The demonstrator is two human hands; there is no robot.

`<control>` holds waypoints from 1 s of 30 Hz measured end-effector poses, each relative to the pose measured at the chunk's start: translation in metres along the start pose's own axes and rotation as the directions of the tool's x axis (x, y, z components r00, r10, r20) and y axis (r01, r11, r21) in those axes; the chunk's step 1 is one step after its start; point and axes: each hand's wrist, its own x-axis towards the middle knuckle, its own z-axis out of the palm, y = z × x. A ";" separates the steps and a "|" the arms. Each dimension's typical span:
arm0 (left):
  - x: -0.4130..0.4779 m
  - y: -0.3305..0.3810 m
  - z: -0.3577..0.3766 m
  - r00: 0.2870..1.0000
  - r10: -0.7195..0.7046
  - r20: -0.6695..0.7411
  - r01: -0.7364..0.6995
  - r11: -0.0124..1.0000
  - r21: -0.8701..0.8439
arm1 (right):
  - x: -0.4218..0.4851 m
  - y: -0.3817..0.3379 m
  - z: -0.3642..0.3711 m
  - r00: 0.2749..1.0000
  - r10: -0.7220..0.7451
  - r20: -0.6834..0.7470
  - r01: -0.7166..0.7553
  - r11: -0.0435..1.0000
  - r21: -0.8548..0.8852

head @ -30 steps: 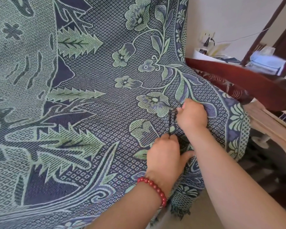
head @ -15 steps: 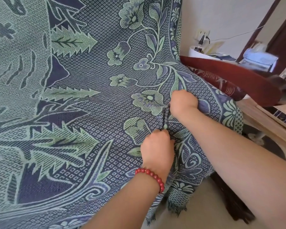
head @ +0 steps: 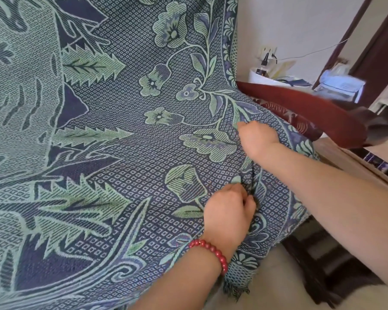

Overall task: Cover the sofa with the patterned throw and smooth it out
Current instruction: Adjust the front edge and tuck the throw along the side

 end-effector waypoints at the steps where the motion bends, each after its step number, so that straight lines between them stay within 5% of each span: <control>1: 0.000 0.000 0.001 1.000 0.002 0.005 -0.002 1.000 0.001 | -0.001 0.003 0.001 1.000 -0.001 0.001 0.001 1.000 -0.001; 6: -0.002 -0.007 -0.012 0.999 0.042 0.024 -0.042 0.999 -0.026 | 0.002 0.001 0.011 0.998 -0.041 0.036 0.040 0.999 0.033; 16: -0.013 -0.028 -0.033 0.999 0.036 0.033 -0.042 0.979 0.200 | 0.010 0.014 0.023 0.999 0.029 -0.030 -0.026 0.995 0.098; 30: -0.005 -0.016 -0.004 0.995 0.073 0.075 -0.070 0.997 -0.041 | 0.013 0.012 0.020 0.995 0.071 0.068 -0.068 0.997 -0.048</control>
